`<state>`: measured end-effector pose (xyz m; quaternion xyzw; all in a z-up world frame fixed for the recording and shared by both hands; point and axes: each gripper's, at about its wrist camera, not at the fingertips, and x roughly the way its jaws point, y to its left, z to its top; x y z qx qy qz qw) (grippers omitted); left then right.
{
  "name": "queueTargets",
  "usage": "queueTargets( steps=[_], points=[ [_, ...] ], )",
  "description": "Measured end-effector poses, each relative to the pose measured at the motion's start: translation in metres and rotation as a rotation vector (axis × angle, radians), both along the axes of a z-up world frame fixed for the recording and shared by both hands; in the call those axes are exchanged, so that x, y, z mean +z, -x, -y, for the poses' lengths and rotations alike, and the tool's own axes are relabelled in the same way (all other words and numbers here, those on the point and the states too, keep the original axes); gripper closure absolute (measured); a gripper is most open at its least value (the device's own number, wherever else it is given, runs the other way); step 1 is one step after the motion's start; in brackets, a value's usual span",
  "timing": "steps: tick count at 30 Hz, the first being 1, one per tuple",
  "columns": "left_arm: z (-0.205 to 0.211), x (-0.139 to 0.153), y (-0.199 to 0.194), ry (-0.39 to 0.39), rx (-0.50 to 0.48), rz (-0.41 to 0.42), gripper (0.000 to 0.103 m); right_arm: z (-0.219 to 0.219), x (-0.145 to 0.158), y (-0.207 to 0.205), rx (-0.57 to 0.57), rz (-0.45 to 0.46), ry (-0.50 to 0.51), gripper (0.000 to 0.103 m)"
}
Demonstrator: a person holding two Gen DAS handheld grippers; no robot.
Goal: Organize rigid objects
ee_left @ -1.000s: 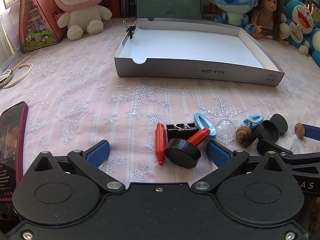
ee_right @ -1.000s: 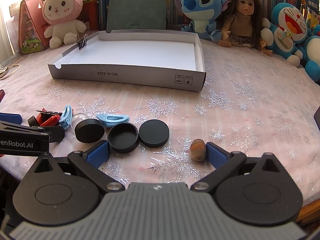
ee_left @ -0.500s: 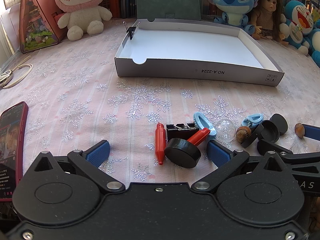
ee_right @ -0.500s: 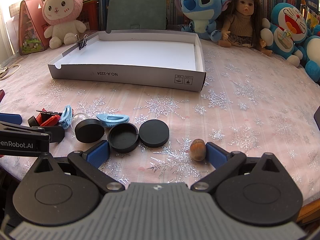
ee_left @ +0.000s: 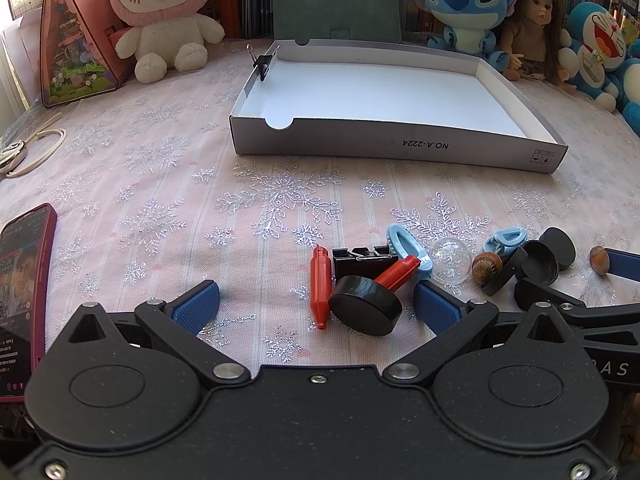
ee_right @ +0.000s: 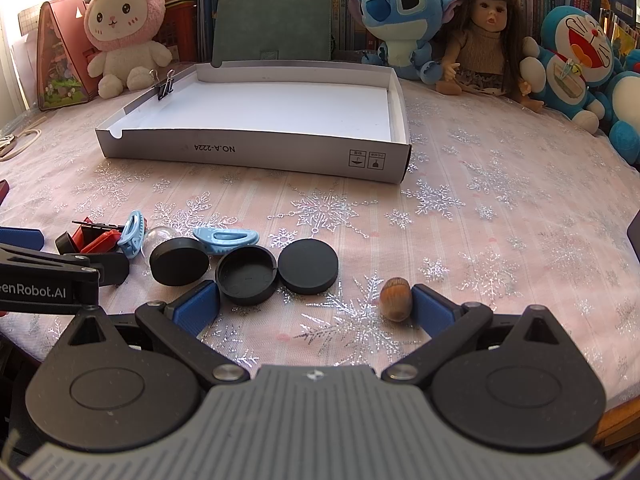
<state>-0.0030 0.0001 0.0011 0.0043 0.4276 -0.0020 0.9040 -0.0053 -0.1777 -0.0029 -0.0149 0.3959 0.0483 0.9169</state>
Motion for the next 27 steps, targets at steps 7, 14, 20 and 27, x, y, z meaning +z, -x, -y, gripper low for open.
queueTargets(
  steps=[7, 14, 20, 27],
  points=[
    [0.000, 0.000, 0.001, 0.000, -0.001, 0.004, 0.000, 0.000, 0.004, 0.001, -0.003, 0.001, 0.000, 0.000],
    [0.000, 0.000, 0.001, 0.000, -0.001, 0.006, 0.000, 0.001, 0.006, 0.001, -0.003, 0.003, 0.000, 0.000],
    [0.000, -0.001, 0.001, 0.000, -0.001, 0.006, 0.000, 0.001, 0.007, 0.004, -0.006, 0.011, -0.001, 0.000],
    [0.000, -0.001, 0.001, 0.000, -0.001, 0.007, 0.000, 0.001, 0.004, 0.004, -0.006, 0.012, -0.001, 0.000]
  ],
)
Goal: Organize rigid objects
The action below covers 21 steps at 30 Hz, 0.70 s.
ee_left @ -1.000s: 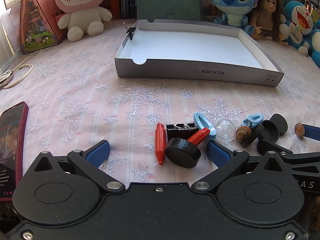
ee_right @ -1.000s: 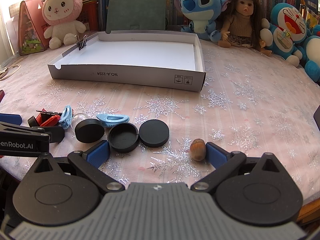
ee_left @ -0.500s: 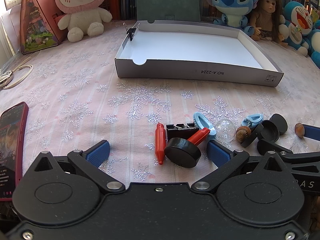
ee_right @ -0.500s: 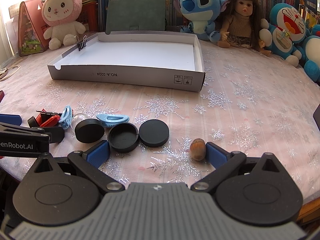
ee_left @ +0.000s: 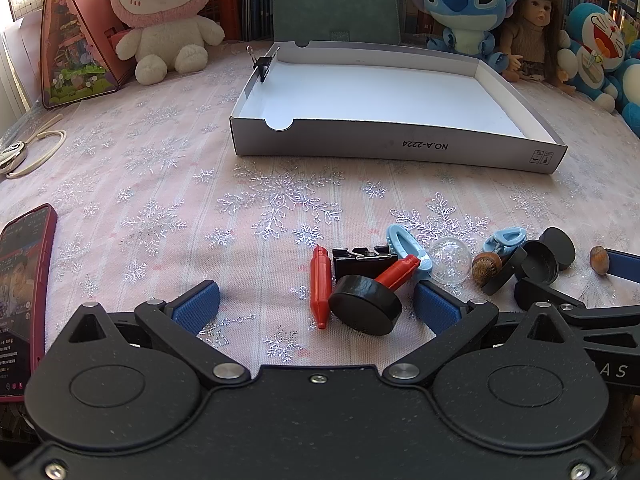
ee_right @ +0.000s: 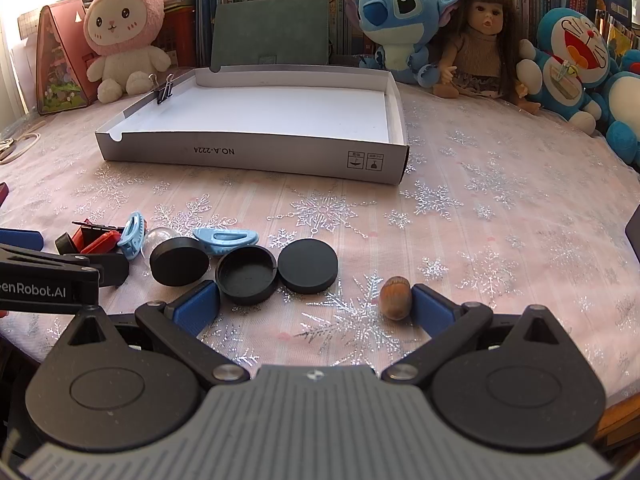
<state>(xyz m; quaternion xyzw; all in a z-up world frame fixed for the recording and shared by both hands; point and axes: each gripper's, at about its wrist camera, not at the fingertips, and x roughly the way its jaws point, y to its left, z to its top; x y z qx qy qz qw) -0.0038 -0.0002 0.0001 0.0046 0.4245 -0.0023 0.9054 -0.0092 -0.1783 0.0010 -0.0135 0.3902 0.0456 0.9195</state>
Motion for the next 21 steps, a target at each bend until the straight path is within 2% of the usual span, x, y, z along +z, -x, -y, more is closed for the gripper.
queueTargets(
  steps=[14, 21],
  points=[
    [-0.0011, -0.0006, 0.0015, 0.000, -0.002, 0.016, 0.000, 0.0013, -0.0035, 0.0055, -0.010, 0.053, -0.006, 0.000],
    [-0.0047, -0.0044, 0.0088, -0.004, -0.013, 0.090, 0.000, 0.0007, -0.0062, 0.0073, -0.013, 0.087, -0.009, 0.000]
  ],
)
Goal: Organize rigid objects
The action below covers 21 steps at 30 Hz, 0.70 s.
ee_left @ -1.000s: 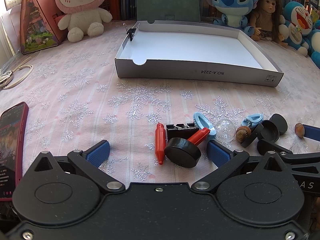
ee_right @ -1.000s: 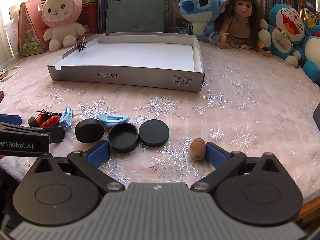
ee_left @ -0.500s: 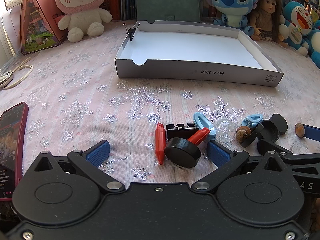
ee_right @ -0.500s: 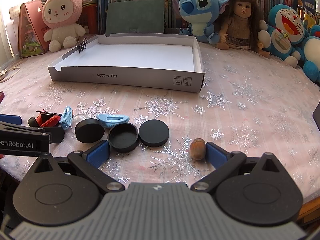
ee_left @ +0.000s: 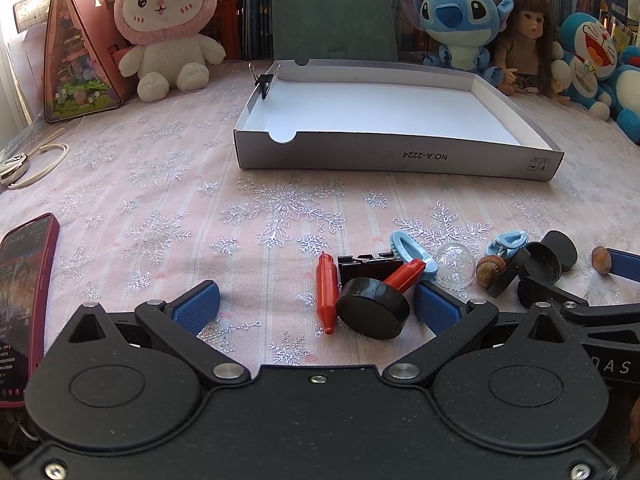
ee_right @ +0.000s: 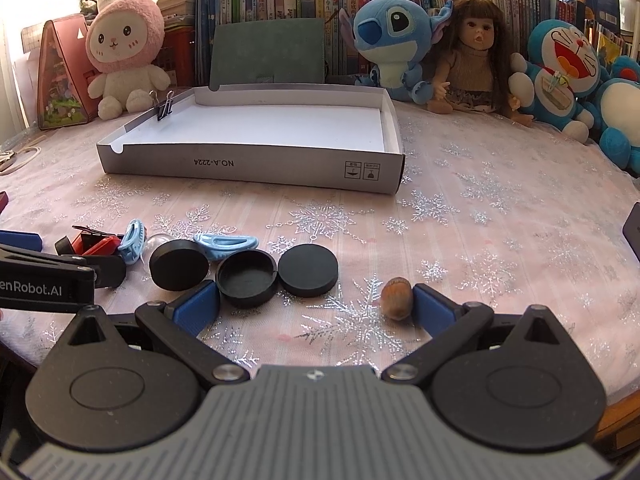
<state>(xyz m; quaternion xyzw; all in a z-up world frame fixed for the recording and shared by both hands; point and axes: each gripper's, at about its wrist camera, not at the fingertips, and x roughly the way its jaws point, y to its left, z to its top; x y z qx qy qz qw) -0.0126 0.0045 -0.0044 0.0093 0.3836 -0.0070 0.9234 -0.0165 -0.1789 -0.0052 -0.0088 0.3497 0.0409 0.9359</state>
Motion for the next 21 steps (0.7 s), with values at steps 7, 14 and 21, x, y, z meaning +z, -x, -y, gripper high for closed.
queueTargets(
  steps=[7, 14, 21],
  points=[
    [-0.006, 0.006, 0.010, 0.047, -0.026, 0.023, 0.021, -0.002, 0.002, 0.006, 0.032, 0.017, 0.008, 0.000],
    [-0.009, 0.016, 0.022, 0.120, -0.088, 0.014, 0.059, -0.002, 0.011, 0.023, 0.086, 0.093, -0.019, 0.002],
    [-0.007, 0.020, 0.034, 0.118, -0.121, 0.028, 0.074, -0.005, 0.021, 0.032, 0.118, 0.142, 0.000, 0.014]
  ],
)
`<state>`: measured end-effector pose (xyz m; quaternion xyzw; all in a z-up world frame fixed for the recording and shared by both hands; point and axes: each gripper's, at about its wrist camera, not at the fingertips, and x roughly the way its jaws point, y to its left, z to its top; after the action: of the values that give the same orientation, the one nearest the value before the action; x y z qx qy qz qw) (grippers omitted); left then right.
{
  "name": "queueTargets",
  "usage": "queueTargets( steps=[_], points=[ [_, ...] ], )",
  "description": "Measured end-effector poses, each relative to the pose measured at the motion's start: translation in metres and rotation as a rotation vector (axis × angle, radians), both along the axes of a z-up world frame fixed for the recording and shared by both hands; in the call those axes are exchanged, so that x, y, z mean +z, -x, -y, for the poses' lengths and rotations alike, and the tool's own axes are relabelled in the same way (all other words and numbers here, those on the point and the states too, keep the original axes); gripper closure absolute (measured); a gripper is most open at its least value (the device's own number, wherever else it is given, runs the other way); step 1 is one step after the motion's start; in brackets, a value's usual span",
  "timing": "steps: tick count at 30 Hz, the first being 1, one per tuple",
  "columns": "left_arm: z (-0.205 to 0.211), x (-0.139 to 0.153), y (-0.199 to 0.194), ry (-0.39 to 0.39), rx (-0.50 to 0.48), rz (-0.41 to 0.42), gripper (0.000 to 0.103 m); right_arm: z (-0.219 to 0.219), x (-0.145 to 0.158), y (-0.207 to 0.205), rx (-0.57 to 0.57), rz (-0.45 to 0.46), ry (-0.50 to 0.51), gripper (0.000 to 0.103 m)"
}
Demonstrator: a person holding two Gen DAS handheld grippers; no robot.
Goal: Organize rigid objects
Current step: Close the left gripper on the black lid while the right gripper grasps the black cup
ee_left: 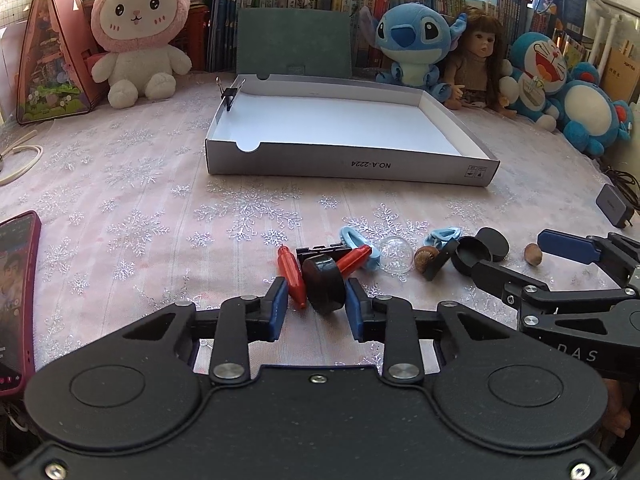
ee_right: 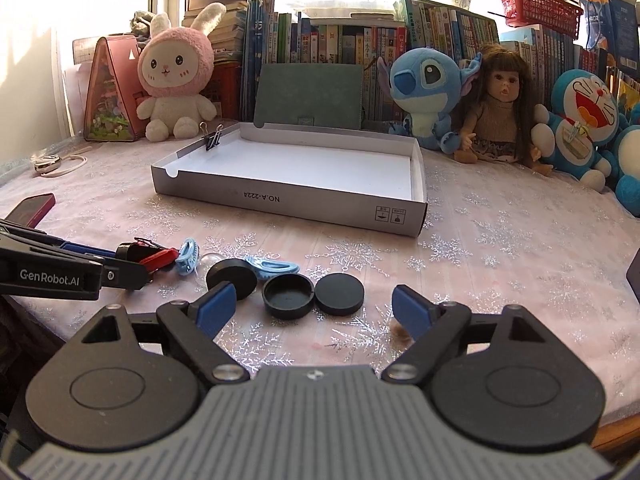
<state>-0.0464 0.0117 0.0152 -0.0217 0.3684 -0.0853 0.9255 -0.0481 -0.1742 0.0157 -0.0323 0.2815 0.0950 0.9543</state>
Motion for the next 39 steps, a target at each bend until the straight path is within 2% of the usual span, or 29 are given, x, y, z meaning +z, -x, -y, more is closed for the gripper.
queueTargets(
  steps=[2, 7, 11, 15, 21, 27, 35, 39],
  points=[
    [0.000, 0.001, 0.002, 0.004, -0.010, 0.001, 0.075, -0.002, -0.001, 0.001, 0.004, 0.003, 0.008, 0.020],
    [-0.001, 0.007, 0.012, 0.042, -0.051, 0.013, 0.077, -0.002, -0.002, 0.006, 0.017, -0.003, -0.011, 0.050],
    [0.002, 0.007, 0.016, 0.059, -0.102, 0.008, 0.077, -0.007, -0.004, 0.006, 0.042, -0.007, 0.022, 0.054],
    [0.003, 0.000, 0.011, 0.047, -0.077, -0.016, 0.077, -0.009, -0.008, -0.002, 0.040, -0.046, 0.005, 0.064],
    [-0.005, -0.003, 0.002, 0.016, -0.023, 0.003, 0.077, -0.010, -0.012, -0.009, 0.041, -0.052, 0.002, 0.065],
    [-0.011, -0.002, -0.003, -0.057, 0.035, 0.048, 0.068, -0.005, -0.012, -0.016, 0.014, -0.056, 0.006, 0.062],
    [-0.024, -0.001, 0.001, -0.110, 0.091, 0.068, 0.067, 0.001, -0.010, -0.018, 0.000, -0.060, -0.009, 0.062],
    [-0.020, 0.004, 0.011, -0.101, 0.034, 0.086, 0.066, 0.000, -0.009, -0.015, 0.014, -0.060, -0.010, 0.062]
  ],
)
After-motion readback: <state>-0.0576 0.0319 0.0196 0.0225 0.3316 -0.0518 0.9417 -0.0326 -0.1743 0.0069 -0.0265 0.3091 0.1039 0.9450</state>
